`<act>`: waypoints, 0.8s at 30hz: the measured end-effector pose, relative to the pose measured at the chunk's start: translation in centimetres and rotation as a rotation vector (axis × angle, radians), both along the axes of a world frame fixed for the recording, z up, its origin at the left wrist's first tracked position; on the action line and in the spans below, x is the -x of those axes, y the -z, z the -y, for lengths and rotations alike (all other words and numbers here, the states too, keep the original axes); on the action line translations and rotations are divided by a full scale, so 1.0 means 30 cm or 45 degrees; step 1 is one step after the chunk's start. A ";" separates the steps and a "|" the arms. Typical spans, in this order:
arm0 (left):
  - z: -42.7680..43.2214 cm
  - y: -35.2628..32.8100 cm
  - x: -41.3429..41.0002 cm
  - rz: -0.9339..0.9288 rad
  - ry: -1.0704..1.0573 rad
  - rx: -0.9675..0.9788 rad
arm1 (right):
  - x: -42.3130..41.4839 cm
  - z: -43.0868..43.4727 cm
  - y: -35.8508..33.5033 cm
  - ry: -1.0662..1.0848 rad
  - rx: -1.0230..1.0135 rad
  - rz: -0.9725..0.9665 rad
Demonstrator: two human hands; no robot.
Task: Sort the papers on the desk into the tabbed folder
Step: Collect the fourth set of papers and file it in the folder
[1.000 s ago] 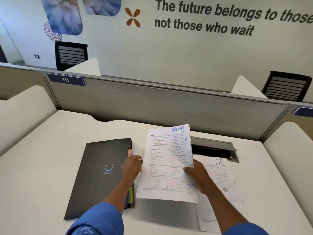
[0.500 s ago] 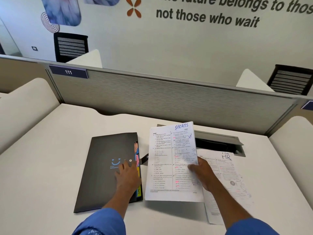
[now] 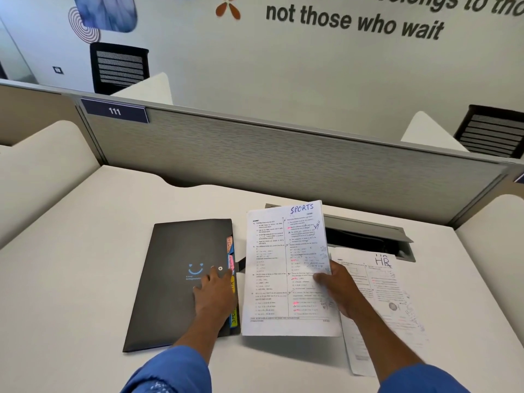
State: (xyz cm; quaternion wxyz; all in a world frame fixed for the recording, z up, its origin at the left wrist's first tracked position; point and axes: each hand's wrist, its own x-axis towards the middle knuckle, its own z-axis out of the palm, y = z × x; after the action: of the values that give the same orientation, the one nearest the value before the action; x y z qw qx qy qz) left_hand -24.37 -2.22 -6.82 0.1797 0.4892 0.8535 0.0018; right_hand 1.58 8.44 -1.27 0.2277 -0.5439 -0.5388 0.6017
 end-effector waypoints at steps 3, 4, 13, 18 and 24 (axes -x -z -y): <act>-0.004 -0.006 -0.009 -0.013 0.021 0.025 | 0.010 -0.004 0.008 0.011 0.014 0.019; -0.005 -0.009 -0.014 -0.025 0.032 0.033 | 0.012 -0.004 0.010 0.017 0.019 0.025; -0.020 0.016 -0.037 -0.108 0.131 0.094 | 0.025 -0.007 0.018 0.004 0.024 0.039; -0.027 0.019 -0.025 -0.074 0.128 0.075 | 0.022 -0.016 0.021 0.010 0.019 0.041; -0.032 0.000 -0.013 -0.116 0.176 0.084 | 0.033 -0.019 0.009 0.020 0.021 0.037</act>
State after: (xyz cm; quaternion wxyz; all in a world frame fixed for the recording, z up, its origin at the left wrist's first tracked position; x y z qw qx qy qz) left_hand -23.98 -1.26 -6.81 0.1563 0.5402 0.8246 -0.0610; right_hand 0.58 9.02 -1.53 0.2200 -0.5586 -0.5327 0.5965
